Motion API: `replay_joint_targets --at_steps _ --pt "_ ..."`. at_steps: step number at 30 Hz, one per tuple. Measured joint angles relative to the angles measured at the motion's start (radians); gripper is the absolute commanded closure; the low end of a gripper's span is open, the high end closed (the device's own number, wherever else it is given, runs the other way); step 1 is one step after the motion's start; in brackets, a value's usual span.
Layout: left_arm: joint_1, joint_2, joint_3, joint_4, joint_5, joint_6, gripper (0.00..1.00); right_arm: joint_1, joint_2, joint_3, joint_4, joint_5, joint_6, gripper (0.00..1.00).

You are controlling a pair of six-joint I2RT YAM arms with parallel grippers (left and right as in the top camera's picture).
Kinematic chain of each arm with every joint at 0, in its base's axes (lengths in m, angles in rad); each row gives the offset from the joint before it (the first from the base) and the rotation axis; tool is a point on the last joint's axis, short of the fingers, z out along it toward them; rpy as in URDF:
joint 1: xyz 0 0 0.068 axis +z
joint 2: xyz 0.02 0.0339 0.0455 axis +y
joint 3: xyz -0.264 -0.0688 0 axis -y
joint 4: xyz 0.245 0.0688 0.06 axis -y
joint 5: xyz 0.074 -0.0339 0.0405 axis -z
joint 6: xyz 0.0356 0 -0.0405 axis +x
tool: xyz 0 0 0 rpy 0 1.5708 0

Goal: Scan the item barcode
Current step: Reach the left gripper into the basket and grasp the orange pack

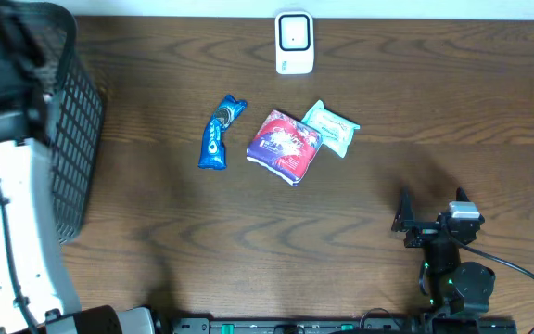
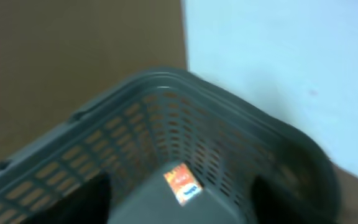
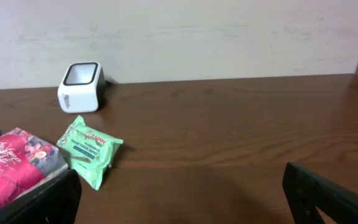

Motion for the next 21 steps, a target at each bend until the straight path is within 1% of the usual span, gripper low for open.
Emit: replay_joint_targets --at_steps 5,11,15,21 --pt "0.134 0.051 0.003 -0.076 0.088 -0.051 0.02 0.0 0.0 0.0 0.0 0.0 0.0 0.01" --pt "0.244 0.254 0.003 -0.095 0.273 -0.079 0.02 0.0 0.0 0.0 0.0 0.0 0.0 0.01" --pt "0.278 0.373 0.002 -0.084 0.364 -0.101 0.02 0.0 0.0 0.0 0.0 0.0 0.0 0.01" --pt "0.266 0.461 0.002 0.004 0.417 -0.111 0.02 0.0 0.0 0.0 0.0 0.0 0.0 0.01"
